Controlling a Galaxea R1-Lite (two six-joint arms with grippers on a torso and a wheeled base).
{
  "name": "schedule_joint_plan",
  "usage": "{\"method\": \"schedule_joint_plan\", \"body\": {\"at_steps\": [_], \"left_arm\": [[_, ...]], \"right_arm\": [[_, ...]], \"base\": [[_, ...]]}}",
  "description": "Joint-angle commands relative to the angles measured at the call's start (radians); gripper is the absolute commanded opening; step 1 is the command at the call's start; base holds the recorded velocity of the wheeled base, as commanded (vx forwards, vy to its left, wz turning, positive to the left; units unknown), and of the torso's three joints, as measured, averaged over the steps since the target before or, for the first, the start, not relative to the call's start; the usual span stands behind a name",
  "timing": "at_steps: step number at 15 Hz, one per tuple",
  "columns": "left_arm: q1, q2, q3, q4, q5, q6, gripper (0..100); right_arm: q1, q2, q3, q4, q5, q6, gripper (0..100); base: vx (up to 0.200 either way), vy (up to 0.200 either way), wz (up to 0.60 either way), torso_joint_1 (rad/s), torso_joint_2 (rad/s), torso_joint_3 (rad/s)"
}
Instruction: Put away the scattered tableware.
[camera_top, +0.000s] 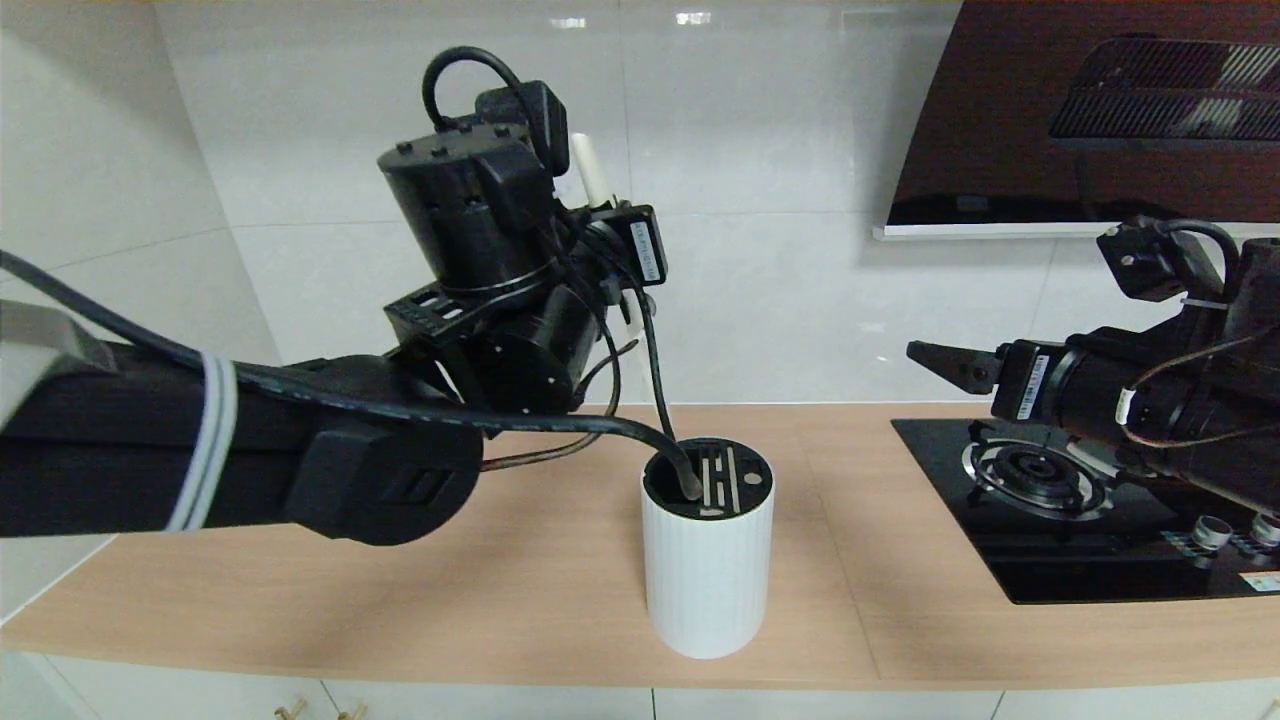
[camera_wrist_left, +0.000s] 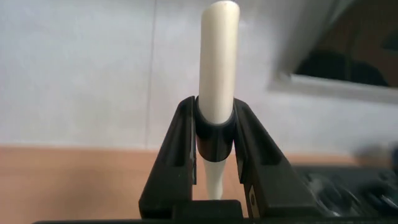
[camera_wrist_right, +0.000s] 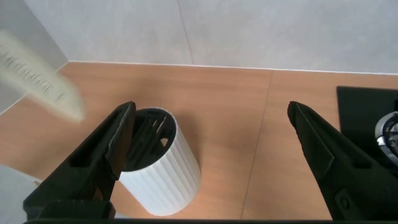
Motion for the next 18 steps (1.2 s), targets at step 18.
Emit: {"method": "schedule_joint_plan", "body": {"at_steps": [18], "left_arm": [[-0.048,0.201,0.065,-0.11,0.002,0.034,0]], "right_arm": [[0.001,0.01,0.026,-0.001,0.001,0.0,100]], "base": [[0.0,0.0,0.0,0.0,0.0,0.0]]}}
